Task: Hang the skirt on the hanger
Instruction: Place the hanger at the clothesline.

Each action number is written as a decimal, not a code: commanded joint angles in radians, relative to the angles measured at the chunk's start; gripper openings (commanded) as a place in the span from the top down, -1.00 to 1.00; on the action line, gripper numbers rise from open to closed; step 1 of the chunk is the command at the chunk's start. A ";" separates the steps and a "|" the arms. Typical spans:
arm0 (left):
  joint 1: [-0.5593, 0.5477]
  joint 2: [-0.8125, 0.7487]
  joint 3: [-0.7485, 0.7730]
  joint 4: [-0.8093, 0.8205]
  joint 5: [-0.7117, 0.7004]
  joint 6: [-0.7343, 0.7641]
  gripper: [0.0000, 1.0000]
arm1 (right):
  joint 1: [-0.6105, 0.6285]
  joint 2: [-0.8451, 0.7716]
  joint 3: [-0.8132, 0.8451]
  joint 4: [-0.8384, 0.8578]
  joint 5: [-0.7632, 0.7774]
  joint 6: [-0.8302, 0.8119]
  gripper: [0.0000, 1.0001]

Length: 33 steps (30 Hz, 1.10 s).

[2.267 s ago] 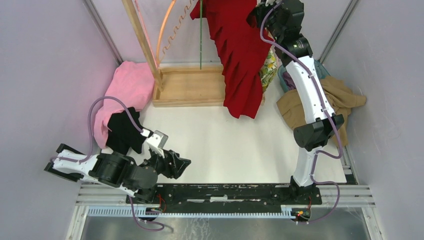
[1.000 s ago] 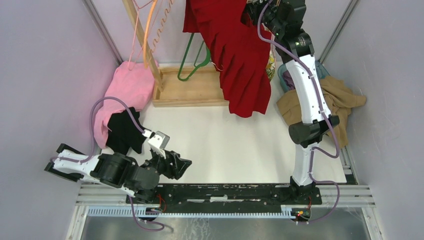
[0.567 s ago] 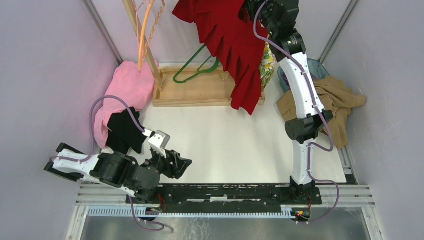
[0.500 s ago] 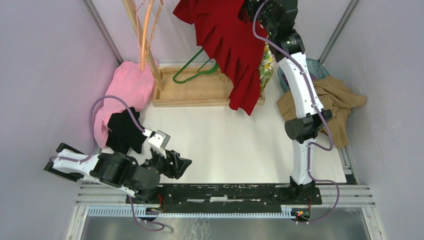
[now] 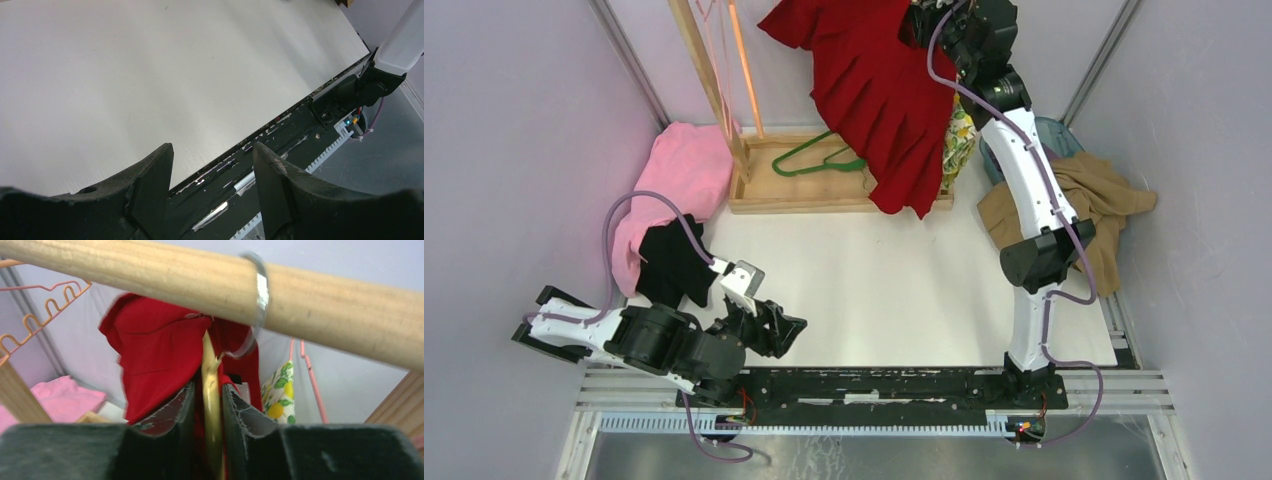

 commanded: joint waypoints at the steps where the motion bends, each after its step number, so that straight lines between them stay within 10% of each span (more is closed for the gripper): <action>1: -0.003 0.009 0.030 0.005 -0.028 -0.039 -0.33 | 0.003 -0.122 -0.068 0.005 -0.016 0.053 0.25; 20: -0.003 0.076 0.051 -0.017 -0.031 -0.080 -0.33 | -0.025 -0.433 -0.175 -0.078 -0.013 0.245 0.03; 33: 0.010 0.411 0.183 0.022 -0.008 -0.094 -0.51 | -0.016 -0.872 -0.807 -0.265 -0.226 0.270 -0.01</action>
